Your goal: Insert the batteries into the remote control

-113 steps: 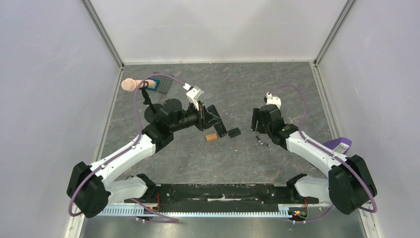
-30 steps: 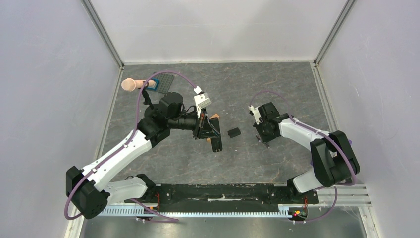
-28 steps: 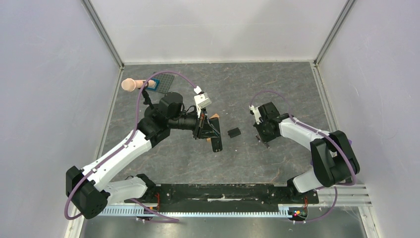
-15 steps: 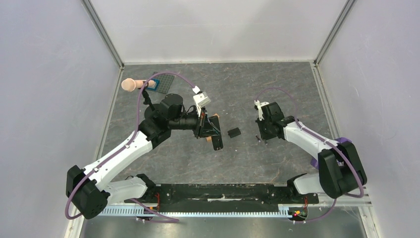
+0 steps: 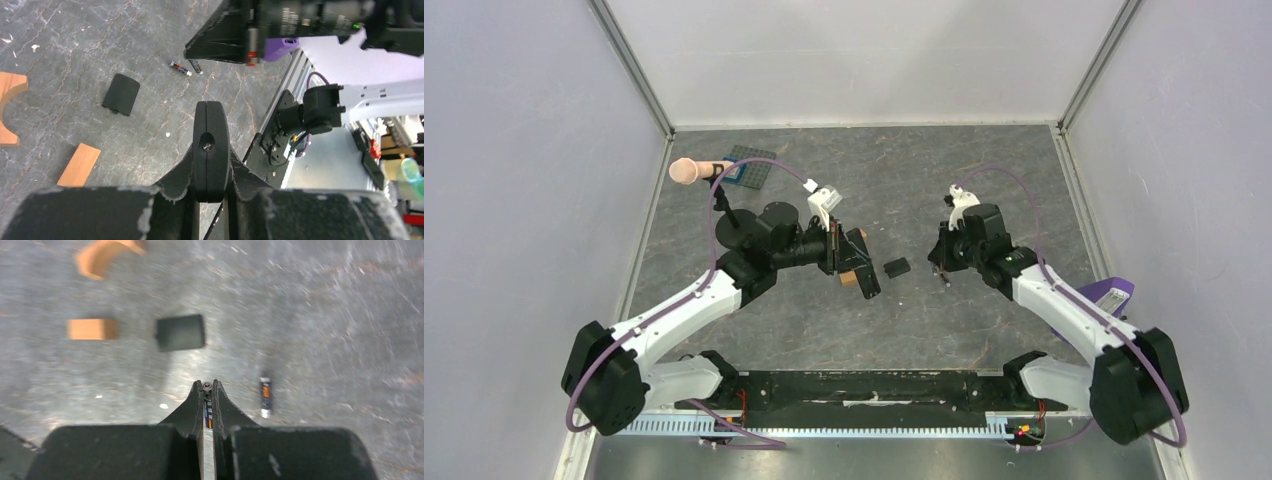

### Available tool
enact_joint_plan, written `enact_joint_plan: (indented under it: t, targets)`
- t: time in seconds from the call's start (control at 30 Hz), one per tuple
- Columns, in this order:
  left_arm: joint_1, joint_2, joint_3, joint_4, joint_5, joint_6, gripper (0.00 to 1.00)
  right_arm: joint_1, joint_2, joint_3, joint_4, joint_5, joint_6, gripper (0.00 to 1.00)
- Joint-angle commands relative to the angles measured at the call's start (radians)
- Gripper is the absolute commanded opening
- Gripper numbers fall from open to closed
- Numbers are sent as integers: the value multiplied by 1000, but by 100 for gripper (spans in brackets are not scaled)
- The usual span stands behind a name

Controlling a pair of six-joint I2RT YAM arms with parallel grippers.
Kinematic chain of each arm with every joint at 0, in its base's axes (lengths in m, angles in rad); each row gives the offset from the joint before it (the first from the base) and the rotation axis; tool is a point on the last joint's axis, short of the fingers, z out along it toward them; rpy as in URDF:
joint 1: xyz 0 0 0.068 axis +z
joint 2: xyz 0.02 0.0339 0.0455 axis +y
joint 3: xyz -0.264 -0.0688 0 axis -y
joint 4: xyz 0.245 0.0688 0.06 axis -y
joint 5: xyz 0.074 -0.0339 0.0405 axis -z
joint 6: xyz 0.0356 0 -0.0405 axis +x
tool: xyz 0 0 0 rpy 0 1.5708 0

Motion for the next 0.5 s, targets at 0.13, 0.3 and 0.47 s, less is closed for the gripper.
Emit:
enact_joint_plan:
  t: [0.13,0.3,0.47]
  targets:
    - [-1,75,24,189,-59,-218,2,118,-212,-4,285,-157,88,0]
    - [0,91,90,183,-52,-303,2,170,-345,-56,438,-201,136,0]
    - [1,108,111,234,-18,-357,2,173,-418,-46,480,-281,134,0]
